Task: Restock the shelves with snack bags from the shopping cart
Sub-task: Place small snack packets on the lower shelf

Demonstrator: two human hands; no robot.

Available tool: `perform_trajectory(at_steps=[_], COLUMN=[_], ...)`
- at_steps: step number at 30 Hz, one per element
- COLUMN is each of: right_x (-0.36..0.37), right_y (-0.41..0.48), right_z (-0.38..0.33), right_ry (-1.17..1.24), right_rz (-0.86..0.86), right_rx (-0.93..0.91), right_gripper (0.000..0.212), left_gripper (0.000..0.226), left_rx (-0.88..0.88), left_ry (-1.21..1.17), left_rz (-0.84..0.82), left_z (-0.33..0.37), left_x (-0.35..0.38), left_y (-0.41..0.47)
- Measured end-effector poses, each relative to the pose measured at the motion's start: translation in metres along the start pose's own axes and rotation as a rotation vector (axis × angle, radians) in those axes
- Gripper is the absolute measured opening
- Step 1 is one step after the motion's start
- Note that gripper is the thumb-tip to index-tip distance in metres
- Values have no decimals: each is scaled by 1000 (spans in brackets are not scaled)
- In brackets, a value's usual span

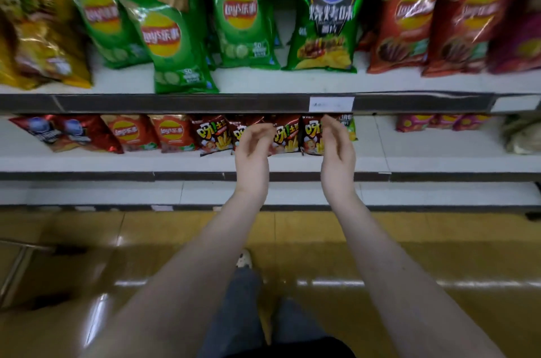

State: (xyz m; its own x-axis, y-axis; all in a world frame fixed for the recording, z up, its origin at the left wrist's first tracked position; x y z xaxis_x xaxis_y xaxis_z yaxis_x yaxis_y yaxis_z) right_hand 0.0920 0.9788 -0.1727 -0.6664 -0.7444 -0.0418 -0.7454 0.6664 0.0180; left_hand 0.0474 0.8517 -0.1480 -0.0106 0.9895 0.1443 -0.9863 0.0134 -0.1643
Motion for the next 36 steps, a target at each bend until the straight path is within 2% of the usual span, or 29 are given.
perform_trajectory(at_steps=[7,14,20,22,24,25,29,36], right_x=[14,100,222,292,310,354,452,573], right_y=[-14,-55,-122,-170,-182,-215,-292,-380], right_z=[-67,-95,-116,-123,-124,-128,-132,-139], right_ry=[32,23,46,61,84,95,104,91], right_rz=[-155,-380,-599,-696,-708,-764,-884,-1056], right_rx=[-14,-25,-52,-72,-60,-77,-44,-8], right_gripper=[28,25,22,22,25,25,24,23], left_gripper=[14,15,13,14,15,16,16,15], left_rx=[59,144,203,220,194,206,195,203], left_ry=[-46,-67,-86,-91,-67,-82,-108,-207], left_rz=[94,272,468,580,618,687,831,980], left_z=[71,109,142,152,157,164,180,200], left_x=[-23,-109,-244,-325,-349,-403,-528,-665], left_y=[-35,-28,-26,-28,-31,-34,-47,-58])
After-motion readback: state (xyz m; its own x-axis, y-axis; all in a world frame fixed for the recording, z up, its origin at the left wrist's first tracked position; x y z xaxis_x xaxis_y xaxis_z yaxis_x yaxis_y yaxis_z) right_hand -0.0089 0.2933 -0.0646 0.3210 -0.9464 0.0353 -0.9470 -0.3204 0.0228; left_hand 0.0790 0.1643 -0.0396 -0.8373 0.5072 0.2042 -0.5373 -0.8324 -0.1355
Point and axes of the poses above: each hand's wrist, its own y-axis towards the middle knuckle, its own x-axis out of the palm, z = x × y, the point moved 2 cm from there along y, towards the middle knuckle, and after that the axes turned 4 degrees about z, right-handed, at the moved point
